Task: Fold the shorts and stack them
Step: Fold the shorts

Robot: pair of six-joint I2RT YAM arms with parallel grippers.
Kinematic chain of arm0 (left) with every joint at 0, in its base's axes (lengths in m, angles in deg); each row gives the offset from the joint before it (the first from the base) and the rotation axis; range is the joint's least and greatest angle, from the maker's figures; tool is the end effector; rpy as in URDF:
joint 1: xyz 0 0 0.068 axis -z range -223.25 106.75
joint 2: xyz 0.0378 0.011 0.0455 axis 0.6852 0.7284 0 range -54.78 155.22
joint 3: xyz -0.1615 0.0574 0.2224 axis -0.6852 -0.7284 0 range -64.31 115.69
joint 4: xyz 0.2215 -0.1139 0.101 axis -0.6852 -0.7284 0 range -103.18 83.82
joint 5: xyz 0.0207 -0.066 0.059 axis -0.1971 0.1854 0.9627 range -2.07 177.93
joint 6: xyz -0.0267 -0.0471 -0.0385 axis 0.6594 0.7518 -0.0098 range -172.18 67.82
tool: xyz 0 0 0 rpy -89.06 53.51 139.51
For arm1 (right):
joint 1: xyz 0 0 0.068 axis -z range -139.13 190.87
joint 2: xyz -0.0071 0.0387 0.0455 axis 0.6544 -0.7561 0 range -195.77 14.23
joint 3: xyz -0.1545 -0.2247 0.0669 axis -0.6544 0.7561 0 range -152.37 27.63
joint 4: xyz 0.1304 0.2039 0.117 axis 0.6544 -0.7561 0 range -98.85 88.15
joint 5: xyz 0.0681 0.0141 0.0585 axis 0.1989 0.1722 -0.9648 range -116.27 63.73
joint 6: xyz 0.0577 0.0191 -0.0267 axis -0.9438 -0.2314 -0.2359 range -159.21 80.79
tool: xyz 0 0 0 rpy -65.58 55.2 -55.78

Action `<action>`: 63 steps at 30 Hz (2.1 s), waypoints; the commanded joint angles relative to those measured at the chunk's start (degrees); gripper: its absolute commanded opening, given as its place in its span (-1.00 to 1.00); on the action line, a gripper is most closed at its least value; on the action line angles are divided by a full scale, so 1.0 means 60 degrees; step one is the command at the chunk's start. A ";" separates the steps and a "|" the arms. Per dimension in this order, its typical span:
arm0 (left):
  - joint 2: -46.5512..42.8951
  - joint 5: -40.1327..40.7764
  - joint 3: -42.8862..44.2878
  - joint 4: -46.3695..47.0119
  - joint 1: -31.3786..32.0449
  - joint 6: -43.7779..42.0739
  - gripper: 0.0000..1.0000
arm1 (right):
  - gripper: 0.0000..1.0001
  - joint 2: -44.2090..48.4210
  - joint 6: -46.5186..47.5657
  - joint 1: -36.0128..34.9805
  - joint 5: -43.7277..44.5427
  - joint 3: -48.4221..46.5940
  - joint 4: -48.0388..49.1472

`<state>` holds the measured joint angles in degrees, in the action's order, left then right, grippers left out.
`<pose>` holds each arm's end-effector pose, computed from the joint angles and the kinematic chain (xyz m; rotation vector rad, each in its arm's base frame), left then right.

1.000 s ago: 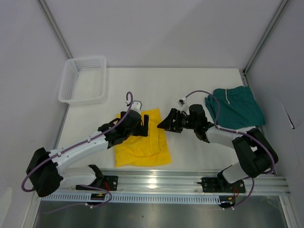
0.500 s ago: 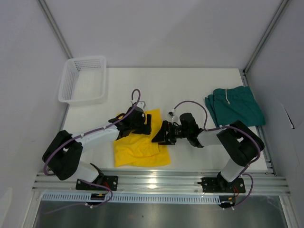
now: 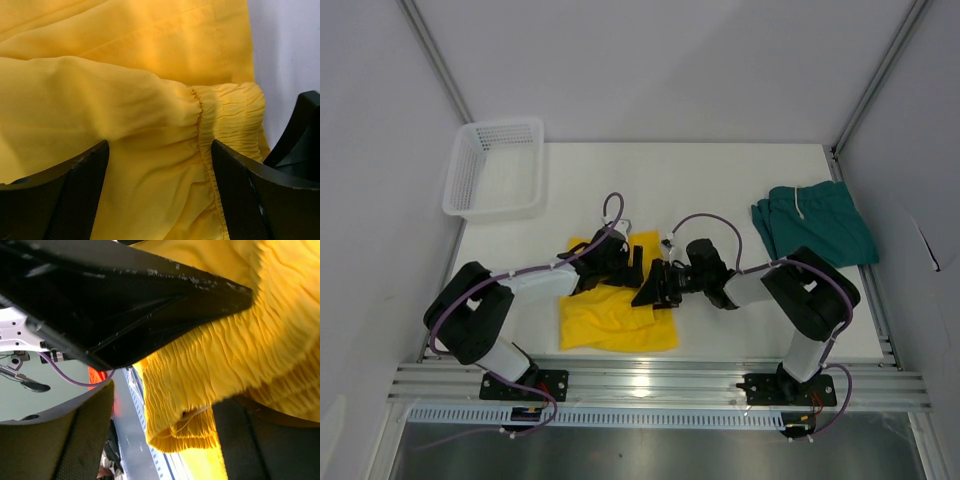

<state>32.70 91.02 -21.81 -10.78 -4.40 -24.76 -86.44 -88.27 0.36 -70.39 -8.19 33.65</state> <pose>0.2442 -0.1930 0.1528 0.2230 2.4766 -0.4438 0.2267 0.2419 0.1228 -0.3820 2.3947 1.6509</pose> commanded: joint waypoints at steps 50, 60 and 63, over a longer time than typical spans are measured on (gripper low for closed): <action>-0.2231 0.0391 0.0194 -0.0238 -0.0074 -0.0204 0.98 | -0.21 0.0341 0.2902 0.0394 0.1477 -0.0197 -0.5857; -0.2964 0.1418 0.0446 -0.1342 -0.0162 -0.0483 0.98 | -0.01 0.0796 0.4191 0.0599 0.6033 -0.2658 -1.0150; -0.2643 0.1842 0.0504 -0.1620 -0.0191 -0.0469 0.98 | 0.00 0.0489 0.4470 0.0906 0.6634 -0.3419 -1.0692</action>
<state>16.40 98.56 -18.88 -17.73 -4.84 -26.31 -81.23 -66.44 3.82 -44.93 -25.56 -20.12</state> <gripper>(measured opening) 0.990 0.495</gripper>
